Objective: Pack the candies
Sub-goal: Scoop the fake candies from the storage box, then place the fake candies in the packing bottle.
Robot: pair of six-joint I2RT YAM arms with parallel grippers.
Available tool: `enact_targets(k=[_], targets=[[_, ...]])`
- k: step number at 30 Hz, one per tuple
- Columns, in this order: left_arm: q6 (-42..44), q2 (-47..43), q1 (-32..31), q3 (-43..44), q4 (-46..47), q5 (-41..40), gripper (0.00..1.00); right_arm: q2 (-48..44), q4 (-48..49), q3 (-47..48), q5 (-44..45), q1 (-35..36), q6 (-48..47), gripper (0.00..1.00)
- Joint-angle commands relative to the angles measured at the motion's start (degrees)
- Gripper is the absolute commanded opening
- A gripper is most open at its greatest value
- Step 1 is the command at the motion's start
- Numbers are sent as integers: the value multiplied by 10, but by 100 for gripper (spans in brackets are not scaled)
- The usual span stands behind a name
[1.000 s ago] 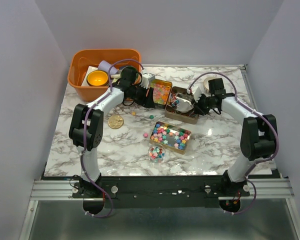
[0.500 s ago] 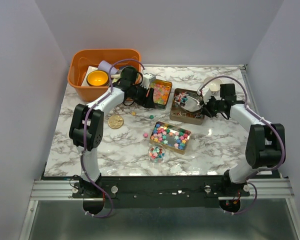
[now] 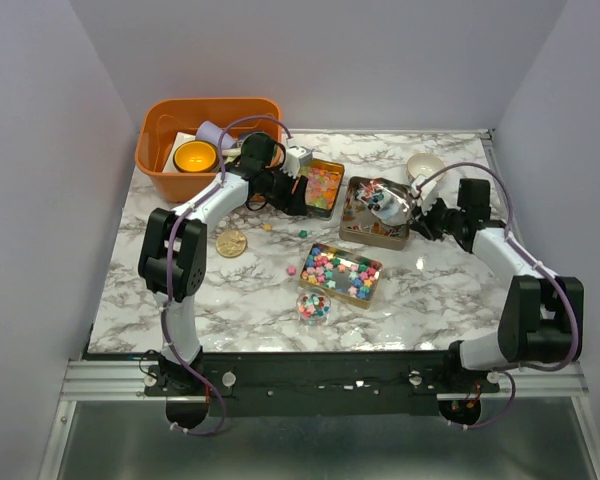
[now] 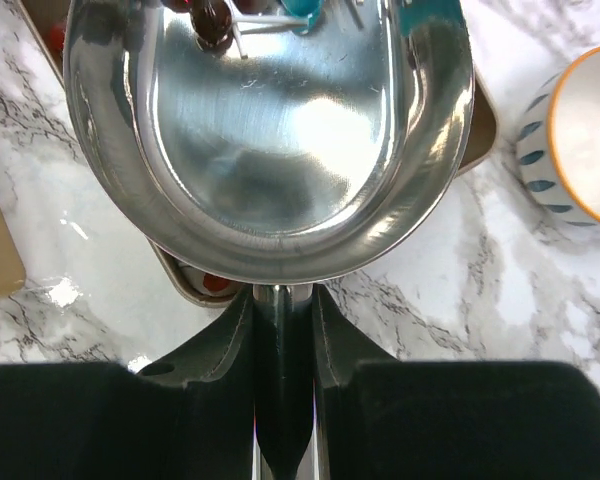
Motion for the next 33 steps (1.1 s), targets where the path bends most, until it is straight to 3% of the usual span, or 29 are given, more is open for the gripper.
enact_targets(k=[1,10,14,20,33], targets=[[14,-25,-4,5,-4,-19,63,-67,34,-18,-72,-10,5,1],[0,-93,5,-35,1,-33,63,-154,-101,-14,-96,0,-58,1],[-5,-141,18,-72,12,-34,63,-181,-203,-3,-101,14,-131,1],[-11,-207,34,-154,43,-42,63,-206,-335,1,-65,99,-215,1],[-6,-309,61,-260,88,-55,63,-184,-358,44,59,279,-200,1]])
